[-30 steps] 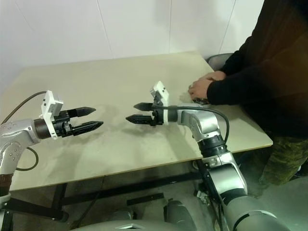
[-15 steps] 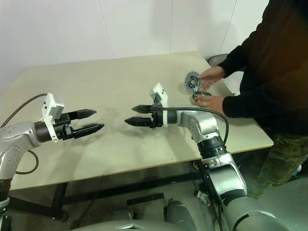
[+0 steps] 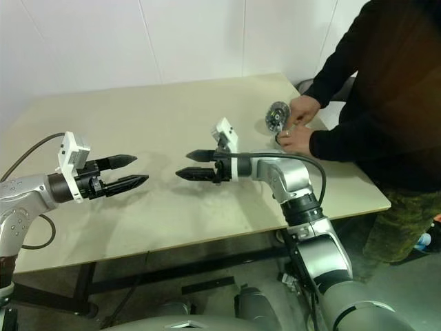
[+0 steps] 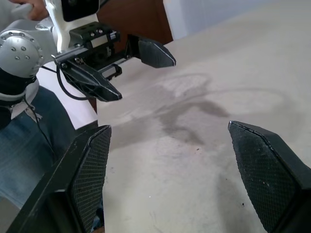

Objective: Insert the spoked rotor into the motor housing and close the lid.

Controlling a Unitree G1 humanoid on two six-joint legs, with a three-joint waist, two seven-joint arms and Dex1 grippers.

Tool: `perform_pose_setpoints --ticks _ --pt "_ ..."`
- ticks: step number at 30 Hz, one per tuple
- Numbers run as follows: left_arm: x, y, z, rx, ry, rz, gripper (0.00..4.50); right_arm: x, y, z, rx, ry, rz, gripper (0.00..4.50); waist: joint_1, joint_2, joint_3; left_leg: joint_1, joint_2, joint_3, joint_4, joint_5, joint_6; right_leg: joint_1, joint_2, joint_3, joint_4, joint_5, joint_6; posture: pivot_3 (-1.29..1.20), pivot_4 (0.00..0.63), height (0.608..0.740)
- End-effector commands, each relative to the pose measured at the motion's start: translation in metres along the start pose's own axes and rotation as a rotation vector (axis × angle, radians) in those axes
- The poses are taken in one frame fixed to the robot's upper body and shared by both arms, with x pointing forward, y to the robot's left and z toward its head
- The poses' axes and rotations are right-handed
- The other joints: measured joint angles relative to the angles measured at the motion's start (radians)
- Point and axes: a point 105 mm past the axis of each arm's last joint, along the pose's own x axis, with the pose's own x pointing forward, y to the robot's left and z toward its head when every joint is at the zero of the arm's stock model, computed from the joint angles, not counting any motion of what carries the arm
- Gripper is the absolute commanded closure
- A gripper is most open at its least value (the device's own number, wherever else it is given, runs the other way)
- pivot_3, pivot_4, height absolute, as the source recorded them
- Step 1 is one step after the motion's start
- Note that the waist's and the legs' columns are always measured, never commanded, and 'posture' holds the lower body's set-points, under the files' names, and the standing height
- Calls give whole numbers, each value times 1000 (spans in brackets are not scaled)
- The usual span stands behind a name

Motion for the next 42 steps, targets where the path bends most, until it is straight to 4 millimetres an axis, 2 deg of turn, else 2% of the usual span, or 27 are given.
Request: perform_pose_setpoints --ticks 1,4,8,11,14,17,21,25,29,32,35,39,42 --pt "-1 -2 13 56 -10 -23 395 0 10 16 -39 -53 38 475 0 0 0 0 0 0 0 0 0 0 0 0 0 0 0 0 0 740" --pt "-1 4 11 48 -12 2 395 -1 6 11 -28 -49 11 475 0 0 0 0 0 0 0 0 0 0 0 0 0 0 0 0 0 740" --pt "3 1 15 64 -14 -29 395 -3 9 16 -35 -56 21 475 0 0 0 0 0 0 0 0 0 0 0 0 0 0 0 0 0 740" --pt "3 7 13 44 -20 1 395 -5 2 11 -40 -32 -17 475 0 0 0 0 0 0 0 0 0 0 0 0 0 0 0 0 0 740" --pt "7 0 13 53 -13 -40 395 -4 13 17 -49 -40 33 475 0 0 0 0 0 0 0 0 0 0 0 0 0 0 0 0 0 740" --pt "9 2 5 51 3 -24 395 -5 11 13 -30 -40 27 475 0 0 0 0 0 0 0 0 0 0 0 0 0 0 0 0 0 740" --pt "15 -9 16 35 -48 -67 395 -2 15 17 -17 -51 51 475 0 0 0 0 0 0 0 0 0 0 0 0 0 0 0 0 0 740" --pt "10 -1 13 42 -22 -31 395 -1 10 13 -6 -40 37 475 -1 0 0 0 0 0 0 0 0 0 0 0 0 0 0 0 0 740" --pt "7 -6 16 63 -12 -52 395 -1 18 20 -13 -50 78 475 0 0 0 0 0 0 0 0 0 0 0 0 0 0 0 0 0 740" --pt "5 -5 10 35 -14 -28 395 -1 15 13 -2 -31 67 475 -1 0 0 0 0 0 0 0 0 0 0 0 0 0 0 0 0 740" --pt "5 -14 9 36 -14 -56 395 -2 20 16 -9 -33 90 475 0 0 0 0 0 0 0 0 0 0 0 0 0 0 0 0 0 740" --pt "4 -8 6 27 -19 -17 395 -2 14 11 -9 -15 64 475 2 0 0 0 0 0 0 0 0 0 0 0 0 0 0 0 0 740" --pt "6 -14 11 38 -36 -41 395 -3 17 18 -21 -23 82 475 1 0 0 0 0 0 0 0 0 1 0 0 0 0 0 0 0 740"
